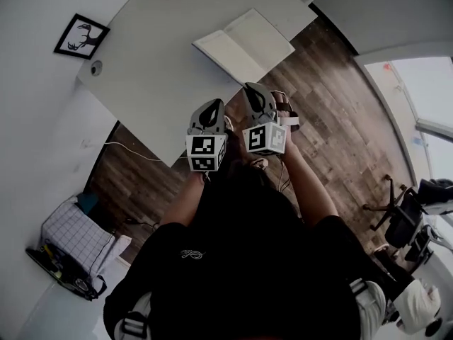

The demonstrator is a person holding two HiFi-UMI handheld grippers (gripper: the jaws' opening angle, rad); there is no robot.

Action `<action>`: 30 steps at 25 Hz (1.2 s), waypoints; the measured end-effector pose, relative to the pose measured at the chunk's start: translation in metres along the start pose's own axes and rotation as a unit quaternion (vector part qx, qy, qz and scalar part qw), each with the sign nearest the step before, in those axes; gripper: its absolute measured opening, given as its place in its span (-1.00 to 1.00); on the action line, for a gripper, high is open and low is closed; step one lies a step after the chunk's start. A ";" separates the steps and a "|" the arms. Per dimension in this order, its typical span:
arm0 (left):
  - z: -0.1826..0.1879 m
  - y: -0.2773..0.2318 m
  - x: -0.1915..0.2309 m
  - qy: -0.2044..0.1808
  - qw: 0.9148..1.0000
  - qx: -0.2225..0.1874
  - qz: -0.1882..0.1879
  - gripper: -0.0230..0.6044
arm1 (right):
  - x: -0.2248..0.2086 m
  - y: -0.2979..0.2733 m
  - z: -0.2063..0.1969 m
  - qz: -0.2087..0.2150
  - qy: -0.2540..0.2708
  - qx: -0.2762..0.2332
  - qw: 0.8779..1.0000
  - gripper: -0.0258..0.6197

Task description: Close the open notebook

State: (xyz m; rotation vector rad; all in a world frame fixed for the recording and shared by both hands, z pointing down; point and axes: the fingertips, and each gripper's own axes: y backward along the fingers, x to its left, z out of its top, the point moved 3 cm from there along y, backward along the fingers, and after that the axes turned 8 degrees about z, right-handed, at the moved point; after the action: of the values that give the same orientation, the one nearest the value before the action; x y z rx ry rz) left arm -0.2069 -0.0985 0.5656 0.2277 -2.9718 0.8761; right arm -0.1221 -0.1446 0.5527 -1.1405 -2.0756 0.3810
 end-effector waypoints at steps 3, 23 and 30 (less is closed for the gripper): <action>0.019 -0.016 -0.007 -0.010 1.000 -0.011 -0.026 -0.92 | -0.020 0.004 0.001 -0.024 -0.064 -0.010 0.998 -0.81; 0.092 -0.113 -0.062 -0.051 0.989 -0.002 -0.138 -0.92 | -0.119 0.006 -0.071 -0.096 -0.297 0.007 0.950 -0.80; 0.090 -0.149 -0.078 -0.033 0.992 0.031 -0.118 -0.92 | -0.140 -0.015 -0.117 -0.056 -0.354 0.026 0.933 -0.80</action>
State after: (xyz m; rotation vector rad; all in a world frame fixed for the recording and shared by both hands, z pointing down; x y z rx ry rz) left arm -0.1063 -0.2608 0.5636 0.6060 -2.8969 0.9479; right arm 0.0003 -0.2776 0.5787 -0.9205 -2.7073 0.8883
